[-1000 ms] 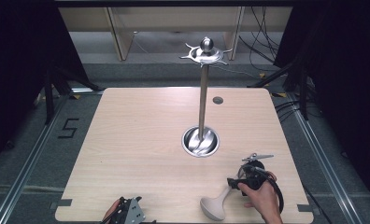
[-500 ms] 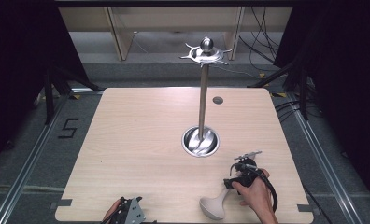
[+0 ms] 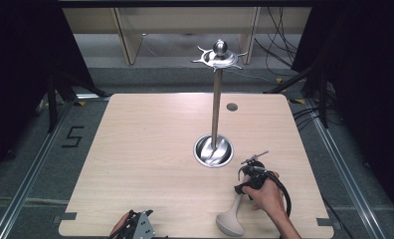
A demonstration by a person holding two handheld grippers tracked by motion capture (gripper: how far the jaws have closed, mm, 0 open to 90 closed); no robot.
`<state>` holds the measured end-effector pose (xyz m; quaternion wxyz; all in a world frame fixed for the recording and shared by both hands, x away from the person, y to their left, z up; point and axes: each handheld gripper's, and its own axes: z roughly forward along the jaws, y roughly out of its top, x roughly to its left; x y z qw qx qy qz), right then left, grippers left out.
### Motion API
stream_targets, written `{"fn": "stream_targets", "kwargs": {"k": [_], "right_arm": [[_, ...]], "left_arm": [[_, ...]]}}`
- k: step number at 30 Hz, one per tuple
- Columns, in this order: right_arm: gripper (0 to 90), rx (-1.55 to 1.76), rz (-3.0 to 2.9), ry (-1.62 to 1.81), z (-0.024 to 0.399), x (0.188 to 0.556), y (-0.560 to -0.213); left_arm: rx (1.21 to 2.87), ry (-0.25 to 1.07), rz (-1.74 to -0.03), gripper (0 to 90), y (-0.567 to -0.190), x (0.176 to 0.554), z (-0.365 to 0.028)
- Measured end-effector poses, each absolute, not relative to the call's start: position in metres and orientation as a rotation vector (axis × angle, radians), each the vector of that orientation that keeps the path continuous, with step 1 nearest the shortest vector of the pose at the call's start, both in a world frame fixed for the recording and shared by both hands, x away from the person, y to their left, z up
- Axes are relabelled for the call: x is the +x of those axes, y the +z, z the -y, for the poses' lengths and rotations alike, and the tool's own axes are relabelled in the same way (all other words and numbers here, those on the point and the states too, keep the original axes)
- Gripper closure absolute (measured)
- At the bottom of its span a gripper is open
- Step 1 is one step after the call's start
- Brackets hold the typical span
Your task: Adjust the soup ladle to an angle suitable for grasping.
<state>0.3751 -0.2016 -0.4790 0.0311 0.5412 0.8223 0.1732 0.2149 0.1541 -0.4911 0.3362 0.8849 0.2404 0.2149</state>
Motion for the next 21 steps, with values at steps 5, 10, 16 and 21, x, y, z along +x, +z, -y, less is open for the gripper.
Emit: {"fn": "stream_targets", "kwargs": {"k": [5,10,16,21], "right_arm": [[46.7,1.688,-2.551,0.601,0.201,0.384,-0.479],[49.3,1.831,-2.556,0.549,0.194,0.387,-0.475],[57.9,1.874,-2.577,0.617,0.193,0.39,-0.477],[60.9,1.897,-2.568,0.636,0.19,0.391,-0.477]], "left_arm": [[2.303,0.559,-0.629,15.7,-0.491,0.215,-0.155],[2.31,0.563,-0.623,15.7,-0.491,0.215,-0.154],[2.305,0.563,-0.625,15.7,-0.491,0.215,-0.155],[2.312,0.568,-0.614,15.7,-0.49,0.215,-0.155]]}}
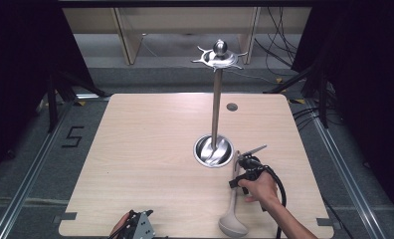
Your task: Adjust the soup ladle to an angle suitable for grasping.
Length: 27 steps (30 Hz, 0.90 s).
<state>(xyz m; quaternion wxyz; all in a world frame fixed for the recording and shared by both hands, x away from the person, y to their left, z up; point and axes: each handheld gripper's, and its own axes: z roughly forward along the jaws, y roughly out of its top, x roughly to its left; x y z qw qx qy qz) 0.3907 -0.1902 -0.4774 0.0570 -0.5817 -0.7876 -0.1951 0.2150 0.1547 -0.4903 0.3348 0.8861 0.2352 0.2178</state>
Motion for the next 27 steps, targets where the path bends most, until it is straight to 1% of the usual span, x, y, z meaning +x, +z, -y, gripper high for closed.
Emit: {"fn": "stream_targets", "kwargs": {"k": [1,9,18,20,22,24,27], "right_arm": [[61.3,-1.759,2.378,-0.594,0.191,0.391,-0.477],[64.5,-1.812,2.289,-0.636,0.194,0.391,-0.478],[66.9,-1.803,2.29,-0.68,0.191,0.386,-0.478],[68.9,-1.728,2.37,-0.747,0.188,0.383,-0.479],[69.4,-1.738,2.373,-0.721,0.186,0.383,-0.479],[69.7,-1.685,2.436,-0.772,0.181,0.383,-0.482],[70.8,-1.657,2.443,-0.783,0.177,0.382,-0.48]], "left_arm": [[2.306,0.543,-0.618,15.7,-0.491,0.215,-0.154],[2.304,0.529,-0.616,15.7,-0.492,0.215,-0.154],[2.307,0.542,-0.618,15.7,-0.492,0.215,-0.154],[2.311,0.56,-0.617,15.7,-0.491,0.215,-0.155],[2.311,0.56,-0.618,15.7,-0.491,0.215,-0.155],[2.306,0.543,-0.616,15.7,-0.491,0.214,-0.154],[2.309,0.558,-0.613,15.8,-0.491,0.215,-0.154]]}}
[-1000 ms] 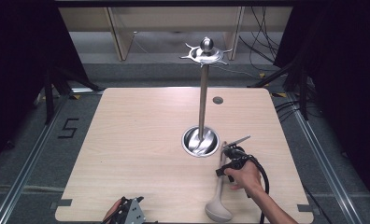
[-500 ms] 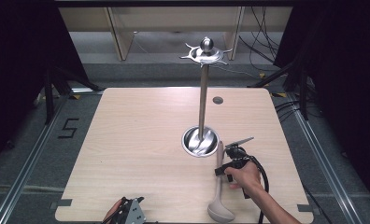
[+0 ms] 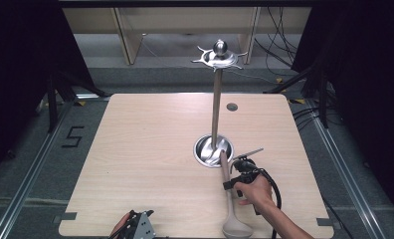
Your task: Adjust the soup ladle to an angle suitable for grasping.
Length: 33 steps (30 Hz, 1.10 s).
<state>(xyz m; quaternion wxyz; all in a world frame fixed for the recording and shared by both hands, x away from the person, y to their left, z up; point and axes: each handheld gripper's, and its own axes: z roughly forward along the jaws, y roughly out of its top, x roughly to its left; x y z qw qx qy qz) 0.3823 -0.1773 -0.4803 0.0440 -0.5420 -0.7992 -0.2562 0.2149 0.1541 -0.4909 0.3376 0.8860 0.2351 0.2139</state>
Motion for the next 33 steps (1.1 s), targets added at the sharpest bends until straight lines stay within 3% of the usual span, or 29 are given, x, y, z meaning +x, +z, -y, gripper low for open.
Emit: {"fn": "stream_targets", "kwargs": {"k": [17,33], "right_arm": [[77.4,-1.439,2.527,-0.783,0.141,0.367,-0.467],[77.7,-1.398,2.568,-1.05,0.163,0.339,-0.432]], "left_arm": [[2.307,0.561,-0.614,15.8,-0.49,0.215,-0.155],[2.286,0.546,-0.618,15.7,-0.492,0.214,-0.153]]}}
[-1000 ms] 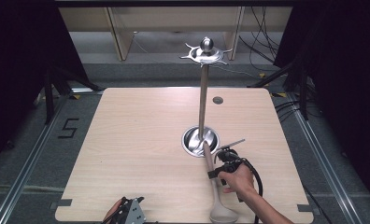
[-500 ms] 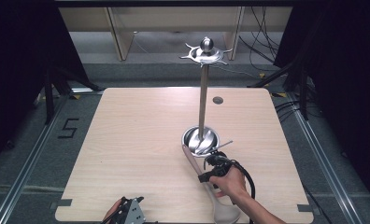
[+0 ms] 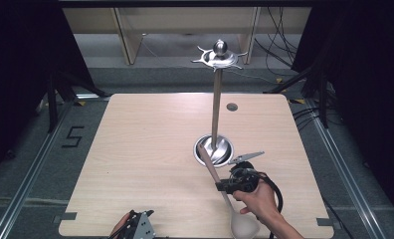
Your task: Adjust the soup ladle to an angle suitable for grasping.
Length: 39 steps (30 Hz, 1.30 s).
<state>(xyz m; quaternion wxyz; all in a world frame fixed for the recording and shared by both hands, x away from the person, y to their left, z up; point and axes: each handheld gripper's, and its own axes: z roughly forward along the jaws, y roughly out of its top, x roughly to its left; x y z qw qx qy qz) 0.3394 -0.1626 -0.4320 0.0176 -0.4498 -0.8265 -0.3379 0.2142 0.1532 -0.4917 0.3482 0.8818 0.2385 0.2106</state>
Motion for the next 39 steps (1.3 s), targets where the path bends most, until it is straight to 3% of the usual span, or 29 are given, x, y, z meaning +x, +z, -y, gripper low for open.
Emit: {"fn": "stream_targets", "kwargs": {"k": [18,39], "right_arm": [[77.7,-1.315,2.587,-1.475,0.192,0.3,-0.41],[77.8,-1.268,2.568,-1.726,0.204,0.292,-0.403]], "left_arm": [[2.282,0.547,-0.622,15.7,-0.492,0.214,-0.153],[2.312,0.538,-0.601,15.7,-0.492,0.215,-0.154]]}}
